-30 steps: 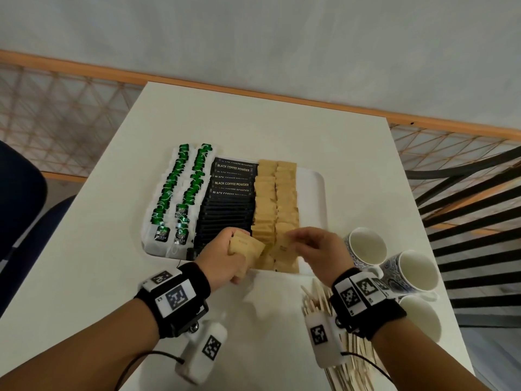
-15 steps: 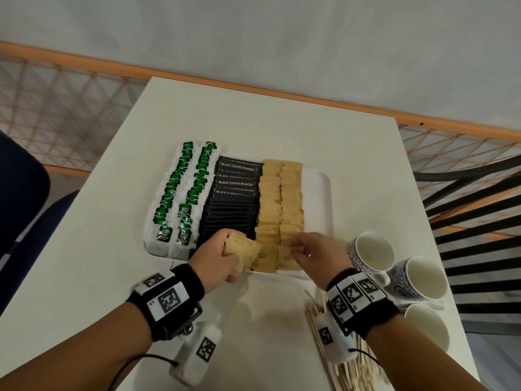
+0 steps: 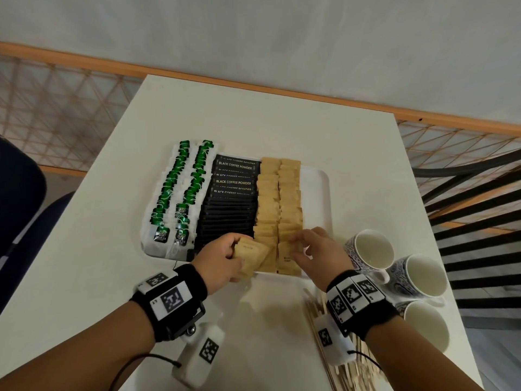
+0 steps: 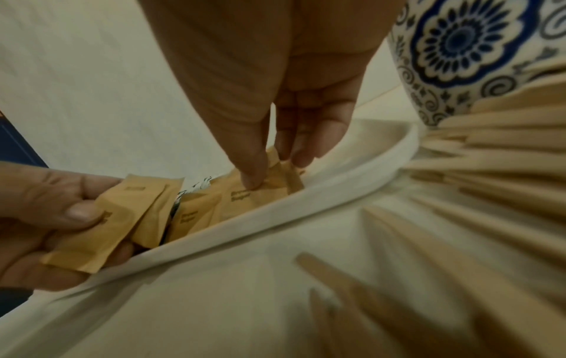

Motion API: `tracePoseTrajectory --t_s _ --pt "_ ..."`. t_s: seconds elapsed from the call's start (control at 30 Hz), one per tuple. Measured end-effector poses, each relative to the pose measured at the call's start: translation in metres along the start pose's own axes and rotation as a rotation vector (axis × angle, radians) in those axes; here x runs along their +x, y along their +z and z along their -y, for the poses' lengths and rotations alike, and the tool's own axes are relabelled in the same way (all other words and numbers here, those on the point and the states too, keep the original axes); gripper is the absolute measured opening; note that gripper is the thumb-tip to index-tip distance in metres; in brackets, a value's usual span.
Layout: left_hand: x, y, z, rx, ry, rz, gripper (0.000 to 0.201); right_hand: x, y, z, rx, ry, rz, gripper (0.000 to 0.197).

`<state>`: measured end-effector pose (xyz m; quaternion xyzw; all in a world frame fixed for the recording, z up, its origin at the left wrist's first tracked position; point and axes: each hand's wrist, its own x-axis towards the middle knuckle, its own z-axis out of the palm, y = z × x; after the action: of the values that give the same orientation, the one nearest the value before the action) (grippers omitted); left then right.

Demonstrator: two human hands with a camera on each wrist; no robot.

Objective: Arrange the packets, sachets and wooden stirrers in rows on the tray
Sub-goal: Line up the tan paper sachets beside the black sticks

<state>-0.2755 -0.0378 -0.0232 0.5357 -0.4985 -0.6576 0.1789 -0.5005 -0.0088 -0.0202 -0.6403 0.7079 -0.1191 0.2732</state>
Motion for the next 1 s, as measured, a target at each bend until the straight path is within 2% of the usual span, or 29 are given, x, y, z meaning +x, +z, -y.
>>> tracePoseTrajectory --t_s 0.13,0.27,0.4,0.5,0.6,0.8,0.9,1.0 --pt "0.001 0.000 -0.003 -0.037 0.004 0.003 0.039 -0.002 -0.003 0.008 0.115 -0.069 -0.082 0.013" --pt "0.001 0.004 -0.007 -0.096 0.006 -0.007 0.038 -0.004 -0.003 0.029 0.361 -0.088 0.029 0.014" --pt "-0.001 0.007 -0.013 -0.098 0.015 -0.045 0.039 -0.002 0.009 0.035 0.521 -0.022 0.168 0.028" --pt "-0.002 0.005 -0.014 -0.084 -0.001 -0.040 0.036 0.000 0.011 0.037 0.703 0.065 0.165 0.018" --pt "-0.003 0.000 -0.011 -0.054 -0.018 -0.010 0.028 0.003 0.004 0.035 0.842 0.135 0.104 0.011" --pt "-0.003 -0.001 -0.004 -0.008 -0.024 -0.002 0.012 0.004 0.005 0.031 0.857 0.135 0.162 0.024" --pt "-0.003 -0.004 -0.002 0.056 -0.011 -0.050 0.005 0.007 0.007 0.027 0.821 0.141 0.069 0.026" --pt "-0.005 -0.010 0.001 0.116 -0.027 -0.072 0.010 0.010 0.010 0.023 0.779 0.143 0.037 0.029"
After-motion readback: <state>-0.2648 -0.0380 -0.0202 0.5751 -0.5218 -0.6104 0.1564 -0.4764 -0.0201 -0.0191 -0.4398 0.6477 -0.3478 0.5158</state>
